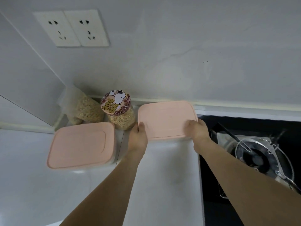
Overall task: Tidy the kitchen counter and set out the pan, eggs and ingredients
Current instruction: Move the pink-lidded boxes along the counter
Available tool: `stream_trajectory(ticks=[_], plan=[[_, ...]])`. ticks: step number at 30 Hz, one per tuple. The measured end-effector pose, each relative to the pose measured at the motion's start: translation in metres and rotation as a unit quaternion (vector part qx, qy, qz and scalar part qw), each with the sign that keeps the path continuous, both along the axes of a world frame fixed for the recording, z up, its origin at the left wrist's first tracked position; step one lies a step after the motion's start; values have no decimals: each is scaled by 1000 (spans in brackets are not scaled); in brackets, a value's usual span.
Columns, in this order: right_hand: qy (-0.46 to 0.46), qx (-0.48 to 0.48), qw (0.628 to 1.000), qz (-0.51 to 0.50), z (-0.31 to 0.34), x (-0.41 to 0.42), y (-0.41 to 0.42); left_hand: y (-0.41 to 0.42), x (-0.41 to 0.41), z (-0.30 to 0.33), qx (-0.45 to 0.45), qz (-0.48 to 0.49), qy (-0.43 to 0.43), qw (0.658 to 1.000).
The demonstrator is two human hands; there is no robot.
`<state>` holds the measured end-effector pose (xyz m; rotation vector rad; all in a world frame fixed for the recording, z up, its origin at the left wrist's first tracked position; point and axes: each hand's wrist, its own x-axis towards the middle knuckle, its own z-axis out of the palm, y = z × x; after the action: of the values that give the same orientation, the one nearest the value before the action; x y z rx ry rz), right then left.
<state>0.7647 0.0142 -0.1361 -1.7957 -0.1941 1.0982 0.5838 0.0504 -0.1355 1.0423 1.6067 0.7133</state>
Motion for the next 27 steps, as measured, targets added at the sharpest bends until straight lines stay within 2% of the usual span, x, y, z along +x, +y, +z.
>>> stream_trajectory(ticks=[3,7,12,16,21,27], plan=[[-1,-3,1000,-4,8,-1,-4,-1,4,10,-36,35,-39,998],[10,26,999,-46,37,-8,-22,-17,6,41,-35,48,-84,995],[7,74,994,-77,90,-8,-51,-38,12,92,0,55,-130,990],[-7,111,989,-101,122,4,-86,-61,32,134,33,53,-134,989],[-16,128,982,-140,167,35,-145,-104,68,168,41,20,-118,992],[-52,157,969,-186,203,98,-256,-192,134,184,-2,-36,-160,987]])
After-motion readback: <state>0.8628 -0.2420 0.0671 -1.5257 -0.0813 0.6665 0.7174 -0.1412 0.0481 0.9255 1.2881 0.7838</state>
